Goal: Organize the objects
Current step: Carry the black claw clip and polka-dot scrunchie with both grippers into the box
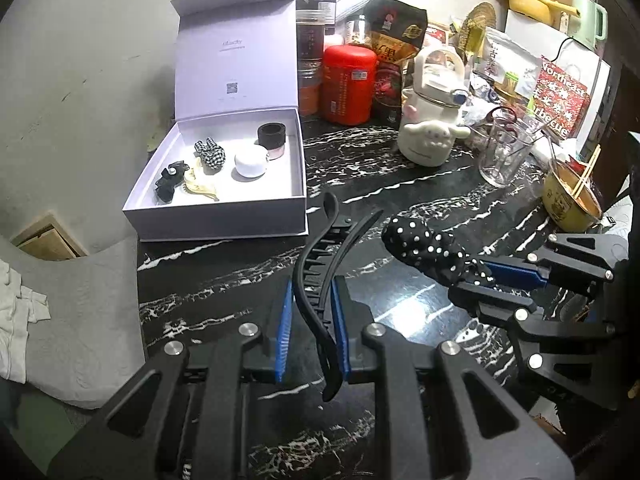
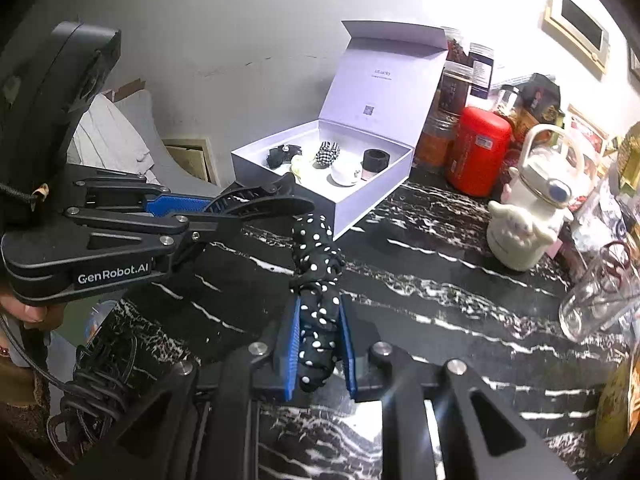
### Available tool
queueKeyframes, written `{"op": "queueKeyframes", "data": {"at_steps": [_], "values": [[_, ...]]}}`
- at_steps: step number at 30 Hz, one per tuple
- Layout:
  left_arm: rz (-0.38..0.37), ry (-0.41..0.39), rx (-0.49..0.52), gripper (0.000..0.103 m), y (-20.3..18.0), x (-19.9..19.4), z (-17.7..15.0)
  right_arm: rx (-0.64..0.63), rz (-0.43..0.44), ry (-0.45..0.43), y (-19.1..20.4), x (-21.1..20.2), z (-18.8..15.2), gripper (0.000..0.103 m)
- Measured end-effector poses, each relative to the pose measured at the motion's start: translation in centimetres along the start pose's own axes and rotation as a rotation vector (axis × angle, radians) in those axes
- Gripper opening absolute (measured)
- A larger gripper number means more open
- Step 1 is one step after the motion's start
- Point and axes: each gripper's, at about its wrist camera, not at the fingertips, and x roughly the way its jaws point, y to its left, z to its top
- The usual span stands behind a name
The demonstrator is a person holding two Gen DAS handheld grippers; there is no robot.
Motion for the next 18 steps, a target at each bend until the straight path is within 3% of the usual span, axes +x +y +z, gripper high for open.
{"op": "queueKeyframes", "data": {"at_steps": [18], "values": [[0.035, 0.036, -0.041, 0.018, 3.5, 4.3, 3.6, -0.034, 0.018, 0.018, -2.0, 4.8, 4.5, 0.018]]}}
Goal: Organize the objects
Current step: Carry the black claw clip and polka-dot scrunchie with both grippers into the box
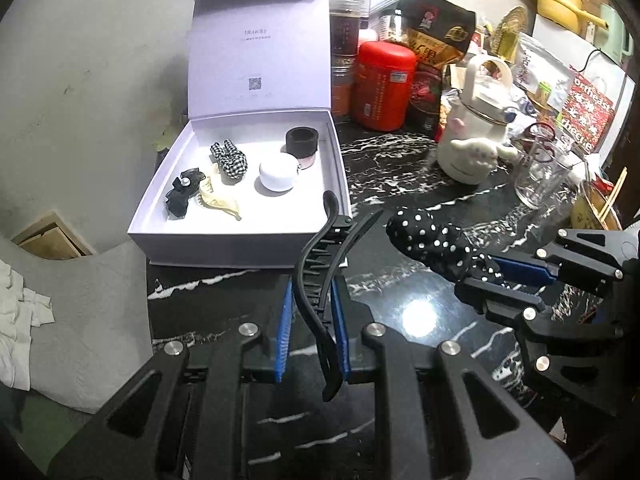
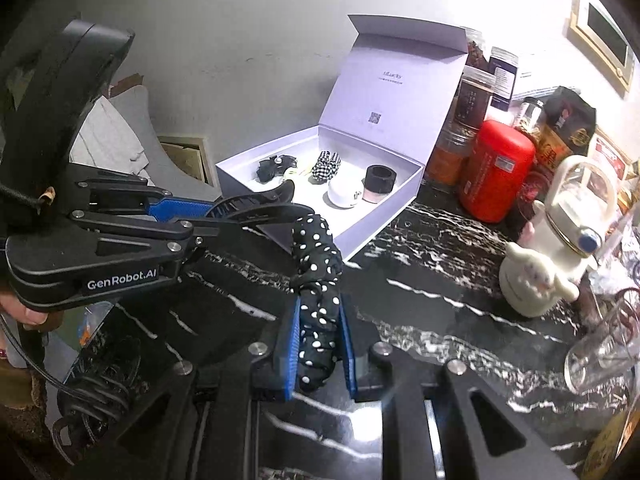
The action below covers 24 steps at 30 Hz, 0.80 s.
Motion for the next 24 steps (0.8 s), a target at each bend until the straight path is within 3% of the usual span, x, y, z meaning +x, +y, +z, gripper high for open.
{"op": "queueKeyframes", "data": {"at_steps": [10, 24], "values": [[0.018, 0.022, -0.029, 0.018, 1.8, 3.2, 2.3, -0.003, 0.016, 0.015, -2.2, 3.6, 2.3, 0.018], [0.055, -0.012, -0.056, 0.018, 3.9, 5.4, 6.3, -0.019, -0.001, -0.016, -4.5, 6.2, 6.3, 0.018]]}}
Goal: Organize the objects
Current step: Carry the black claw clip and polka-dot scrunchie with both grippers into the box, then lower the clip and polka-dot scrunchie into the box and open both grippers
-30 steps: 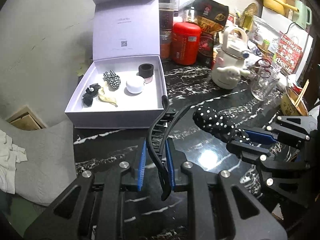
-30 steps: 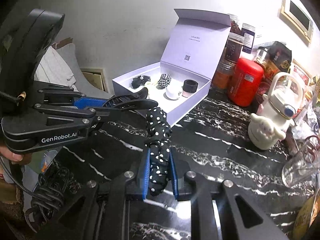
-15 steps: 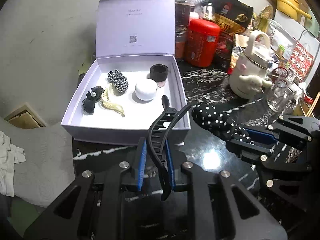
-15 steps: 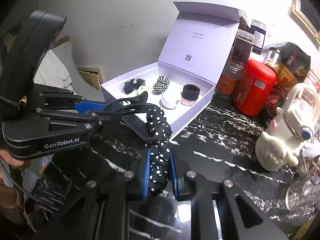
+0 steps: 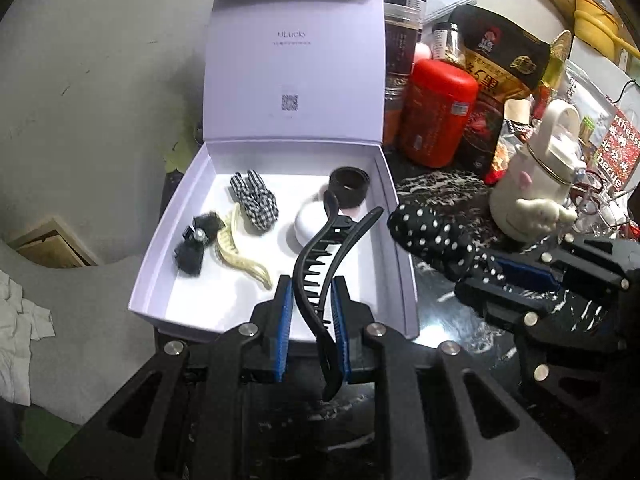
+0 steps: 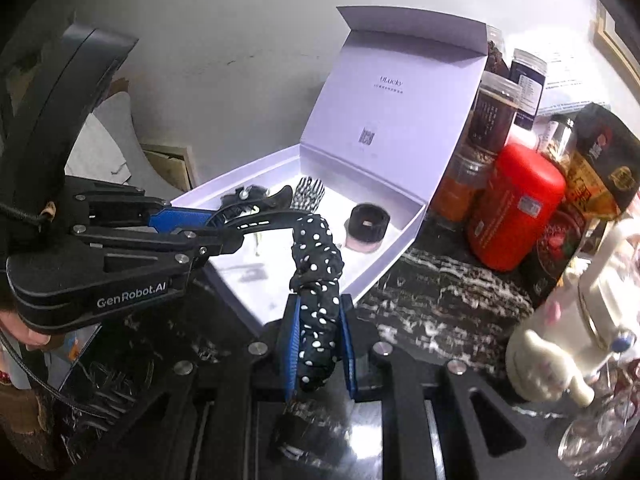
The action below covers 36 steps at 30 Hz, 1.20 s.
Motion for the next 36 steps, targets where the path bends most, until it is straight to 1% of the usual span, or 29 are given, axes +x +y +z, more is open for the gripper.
{"op": "queueKeyframes", "data": {"at_steps": [3, 9, 16, 21, 25, 29, 36], "values": [[0.033, -0.006, 0.001, 0.018, 0.4, 0.1, 0.6, -0.016, -0.006, -0.01, -0.2, 0.3, 0.8, 0.018], [0.055, -0.029, -0.018, 0.018, 1.4, 0.1, 2.0, -0.029, 0.009, -0.026, -0.4, 1.0, 2.3, 0.018], [0.087, -0.032, -0.055, 0.018, 2.4, 1.5, 3.7, -0.026, 0.002, -0.049, -0.7, 2.1, 4.2, 0.018], [0.104, -0.019, -0.068, 0.018, 3.2, 3.0, 4.5, -0.016, 0.004, -0.045, -1.1, 3.6, 5.2, 0.018], [0.104, -0.017, -0.073, 0.018, 3.8, 3.8, 5.1, -0.014, 0.008, -0.035, -1.5, 5.1, 5.9, 0.018], [0.129, -0.006, -0.072, 0.018, 4.3, 4.9, 5.7, -0.02, 0.011, -0.033, -1.6, 6.5, 6.7, 0.018], [0.12, 0.034, -0.09, 0.018, 5.3, 7.3, 6.3, -0.017, 0.033, -0.016, -2.1, 9.3, 7.7, 0.018]]}}
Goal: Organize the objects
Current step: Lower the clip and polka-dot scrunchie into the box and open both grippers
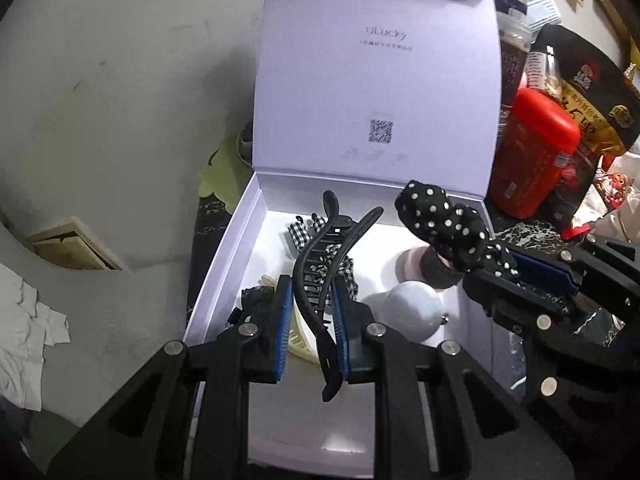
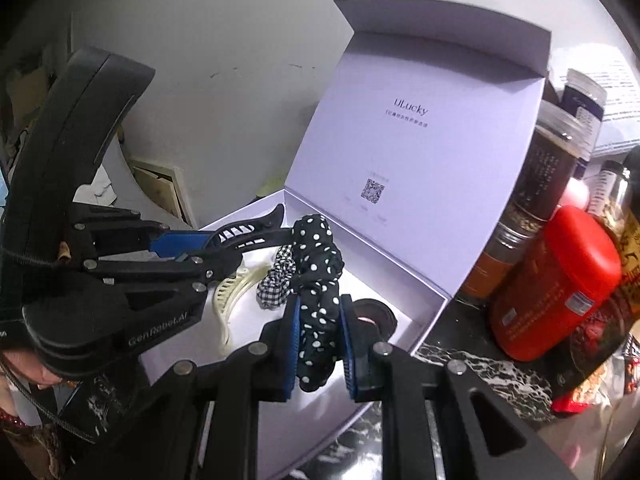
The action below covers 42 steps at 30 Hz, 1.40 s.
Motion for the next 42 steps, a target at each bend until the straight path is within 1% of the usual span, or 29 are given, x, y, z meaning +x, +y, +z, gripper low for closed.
{"op": "queueKeyframes", "data": {"at_steps": [3, 20, 32, 42], "values": [[-0.001, 0.019, -0.007, 0.018, 0.2, 0.8, -0.1, 0.01, 0.021, 0.018, -0.2, 1.1, -0.1, 0.018], [-0.018, 0.116, 0.018, 0.018, -0.8, 4.7, -1.0, 0.007, 0.042, 0.081, 0.0, 3.8, -1.3, 0.018], [-0.019, 0.125, 0.017, 0.018, -0.8, 5.0, -0.8, 0.007, 0.038, 0.108, 0.1, 5.0, -1.8, 0.018], [-0.022, 0.123, 0.013, 0.018, -0.7, 5.1, -0.6, 0.006, 0.036, 0.11, 0.2, 5.2, -1.9, 0.019]]}}
